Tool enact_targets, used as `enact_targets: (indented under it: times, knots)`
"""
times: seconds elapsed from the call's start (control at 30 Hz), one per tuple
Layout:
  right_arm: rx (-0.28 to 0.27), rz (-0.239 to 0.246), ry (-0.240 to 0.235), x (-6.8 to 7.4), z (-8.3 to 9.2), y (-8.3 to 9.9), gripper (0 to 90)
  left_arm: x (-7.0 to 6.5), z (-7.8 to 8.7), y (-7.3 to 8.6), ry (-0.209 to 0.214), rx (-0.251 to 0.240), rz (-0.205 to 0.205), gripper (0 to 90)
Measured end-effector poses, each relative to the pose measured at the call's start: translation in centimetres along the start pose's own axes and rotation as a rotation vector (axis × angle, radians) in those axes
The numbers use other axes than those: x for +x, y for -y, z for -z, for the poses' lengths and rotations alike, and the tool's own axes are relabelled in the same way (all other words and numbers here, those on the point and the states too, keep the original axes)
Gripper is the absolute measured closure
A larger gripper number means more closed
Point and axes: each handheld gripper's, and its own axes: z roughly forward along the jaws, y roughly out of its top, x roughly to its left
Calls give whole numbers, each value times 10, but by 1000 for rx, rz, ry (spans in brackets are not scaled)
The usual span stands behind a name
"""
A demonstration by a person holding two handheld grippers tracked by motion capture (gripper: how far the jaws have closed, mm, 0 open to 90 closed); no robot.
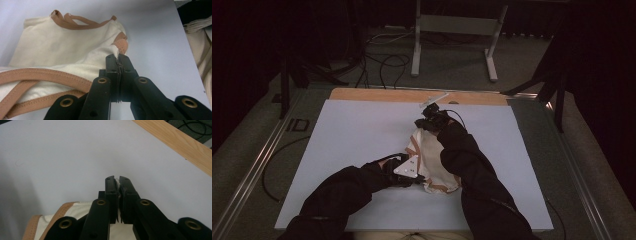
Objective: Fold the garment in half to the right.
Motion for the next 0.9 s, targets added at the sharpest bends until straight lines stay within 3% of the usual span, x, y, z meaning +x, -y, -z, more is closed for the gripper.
enact_targets:
  times: [0.9]
  knots:
    - [-60,-60,30,-27,36,33,866,7,-23,-23,42,4,-27,893]
